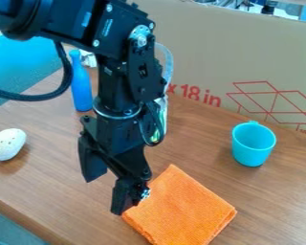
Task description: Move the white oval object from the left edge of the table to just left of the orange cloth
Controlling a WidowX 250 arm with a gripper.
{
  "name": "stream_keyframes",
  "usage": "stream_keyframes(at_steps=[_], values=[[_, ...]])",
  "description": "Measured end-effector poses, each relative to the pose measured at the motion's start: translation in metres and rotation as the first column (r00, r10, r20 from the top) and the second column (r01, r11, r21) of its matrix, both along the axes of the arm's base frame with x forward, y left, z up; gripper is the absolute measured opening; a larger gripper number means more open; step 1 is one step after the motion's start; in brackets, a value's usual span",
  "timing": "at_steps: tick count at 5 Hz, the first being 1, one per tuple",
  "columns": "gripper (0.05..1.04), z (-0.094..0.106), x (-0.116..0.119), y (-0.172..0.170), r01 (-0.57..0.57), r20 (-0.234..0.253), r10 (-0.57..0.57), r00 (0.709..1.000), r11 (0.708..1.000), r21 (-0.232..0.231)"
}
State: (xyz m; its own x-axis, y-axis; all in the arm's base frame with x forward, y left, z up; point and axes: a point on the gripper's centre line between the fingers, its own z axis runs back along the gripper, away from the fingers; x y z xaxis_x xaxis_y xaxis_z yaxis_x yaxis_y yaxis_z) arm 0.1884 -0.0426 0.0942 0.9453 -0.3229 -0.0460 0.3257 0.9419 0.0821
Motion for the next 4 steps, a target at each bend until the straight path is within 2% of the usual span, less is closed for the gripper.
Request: stream_keyframes(at_steps=[1, 2, 4], values=[[1.001, -0.003, -0.001, 0.002, -0.004, -0.015, 0.005, 1.000, 1.000, 0.001], [1.001, -0.003, 0.007, 0.042, -0.039, -0.008, 0.038, 0.999, 0.998, -0.041], [1.001, 0.009, 0.010, 0.121, -0.142, 0.052, 0.144, 0.988, 0.989, -0.046]])
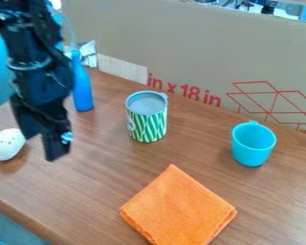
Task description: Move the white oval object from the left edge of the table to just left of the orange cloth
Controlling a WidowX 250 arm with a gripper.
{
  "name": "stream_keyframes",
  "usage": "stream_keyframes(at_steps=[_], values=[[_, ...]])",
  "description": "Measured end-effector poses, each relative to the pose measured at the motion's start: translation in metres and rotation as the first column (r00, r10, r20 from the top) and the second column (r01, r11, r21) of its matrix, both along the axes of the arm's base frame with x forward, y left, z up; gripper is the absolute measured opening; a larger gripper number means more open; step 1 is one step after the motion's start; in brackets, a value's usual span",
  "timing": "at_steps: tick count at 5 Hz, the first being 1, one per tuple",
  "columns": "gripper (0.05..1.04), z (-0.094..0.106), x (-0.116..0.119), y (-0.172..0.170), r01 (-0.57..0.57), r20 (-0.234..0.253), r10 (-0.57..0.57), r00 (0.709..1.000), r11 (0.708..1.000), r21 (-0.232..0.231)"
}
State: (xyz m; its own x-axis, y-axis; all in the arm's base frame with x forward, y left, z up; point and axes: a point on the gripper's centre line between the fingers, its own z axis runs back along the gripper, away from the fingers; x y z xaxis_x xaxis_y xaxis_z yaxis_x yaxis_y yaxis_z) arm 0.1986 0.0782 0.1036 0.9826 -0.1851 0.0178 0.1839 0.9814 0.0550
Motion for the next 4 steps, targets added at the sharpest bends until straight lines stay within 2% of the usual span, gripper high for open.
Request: stream_keyframes(at_steps=[1, 2, 3, 4], values=[[1.001, -0.006, 0.003, 0.030, -0.076, -0.003, 0.076, 0.997, 0.997, 0.012], [1.001, -0.008, 0.004, 0.058, -0.159, -0.010, 0.160, 0.987, 0.984, 0.079], [1.001, -0.018, 0.001, 0.077, -0.253, -0.004, 0.254, 0.967, 0.965, 0.074], [1.001, -0.035, 0.012, 0.089, -0.268, -0.015, 0.269, 0.963, 0.963, 0.040]])
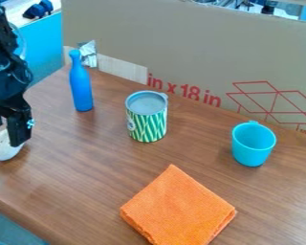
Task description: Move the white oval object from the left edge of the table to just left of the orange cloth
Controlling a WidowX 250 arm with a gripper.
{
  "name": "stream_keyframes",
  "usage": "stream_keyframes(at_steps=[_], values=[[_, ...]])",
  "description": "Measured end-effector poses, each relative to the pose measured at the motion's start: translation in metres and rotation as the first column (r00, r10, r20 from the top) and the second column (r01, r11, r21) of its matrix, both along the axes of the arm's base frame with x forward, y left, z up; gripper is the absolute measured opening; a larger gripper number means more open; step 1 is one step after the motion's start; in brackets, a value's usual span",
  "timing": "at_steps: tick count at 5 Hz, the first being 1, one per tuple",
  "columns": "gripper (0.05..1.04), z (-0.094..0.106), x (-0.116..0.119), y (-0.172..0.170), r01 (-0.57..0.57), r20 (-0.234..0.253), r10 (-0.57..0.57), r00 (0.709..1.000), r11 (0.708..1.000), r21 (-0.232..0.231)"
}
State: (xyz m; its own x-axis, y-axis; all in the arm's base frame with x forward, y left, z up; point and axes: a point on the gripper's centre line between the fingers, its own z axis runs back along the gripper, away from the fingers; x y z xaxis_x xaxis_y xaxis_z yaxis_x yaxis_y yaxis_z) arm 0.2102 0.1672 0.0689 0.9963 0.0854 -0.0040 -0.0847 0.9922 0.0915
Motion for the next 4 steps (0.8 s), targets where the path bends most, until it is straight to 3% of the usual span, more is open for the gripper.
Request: stream_keyframes(at_steps=[2, 4], values=[[1.001, -0.009, 0.010, 0.018, -0.073, -0.088, 0.079, 0.993, 0.995, 0.066], [1.001, -0.019, 0.010, 0.028, -0.101, -0.096, 0.109, 0.989, 0.991, 0.084]])
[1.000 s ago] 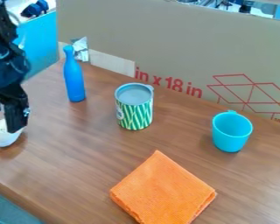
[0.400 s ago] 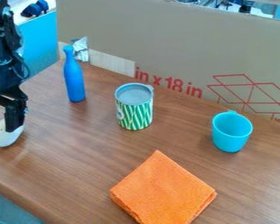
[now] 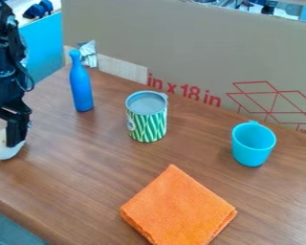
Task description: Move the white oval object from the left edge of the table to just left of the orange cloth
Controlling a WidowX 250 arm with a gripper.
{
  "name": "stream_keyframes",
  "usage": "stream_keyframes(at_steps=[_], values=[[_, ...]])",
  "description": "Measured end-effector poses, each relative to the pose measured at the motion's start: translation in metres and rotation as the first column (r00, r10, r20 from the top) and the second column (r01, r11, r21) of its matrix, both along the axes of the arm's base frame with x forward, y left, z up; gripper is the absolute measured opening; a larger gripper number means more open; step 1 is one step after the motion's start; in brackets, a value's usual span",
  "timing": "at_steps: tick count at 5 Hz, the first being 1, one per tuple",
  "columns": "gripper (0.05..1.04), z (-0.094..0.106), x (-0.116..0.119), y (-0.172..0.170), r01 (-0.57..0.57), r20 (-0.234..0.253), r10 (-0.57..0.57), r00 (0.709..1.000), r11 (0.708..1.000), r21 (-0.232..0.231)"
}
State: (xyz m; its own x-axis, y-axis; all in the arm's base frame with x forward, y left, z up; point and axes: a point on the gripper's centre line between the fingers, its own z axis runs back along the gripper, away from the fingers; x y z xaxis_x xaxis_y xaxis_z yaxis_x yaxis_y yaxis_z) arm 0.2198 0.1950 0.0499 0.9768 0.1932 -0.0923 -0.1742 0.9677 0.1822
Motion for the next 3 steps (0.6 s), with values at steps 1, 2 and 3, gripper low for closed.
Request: stream_keyframes(at_steps=[1, 2, 3], values=[[1.001, -0.0114, -0.0054, -0.0036, -0.012, 0.017, 0.012, 1.000, 1.000, 0.000], [0.948, -0.0140, -0.0021, -0.0051, -0.029, 0.030, 0.028, 0.999, 0.999, 0.041], [0.701, -0.0160, 0.0000, -0.0071, -0.030, 0.022, 0.029, 0.999, 0.998, 0.054]])
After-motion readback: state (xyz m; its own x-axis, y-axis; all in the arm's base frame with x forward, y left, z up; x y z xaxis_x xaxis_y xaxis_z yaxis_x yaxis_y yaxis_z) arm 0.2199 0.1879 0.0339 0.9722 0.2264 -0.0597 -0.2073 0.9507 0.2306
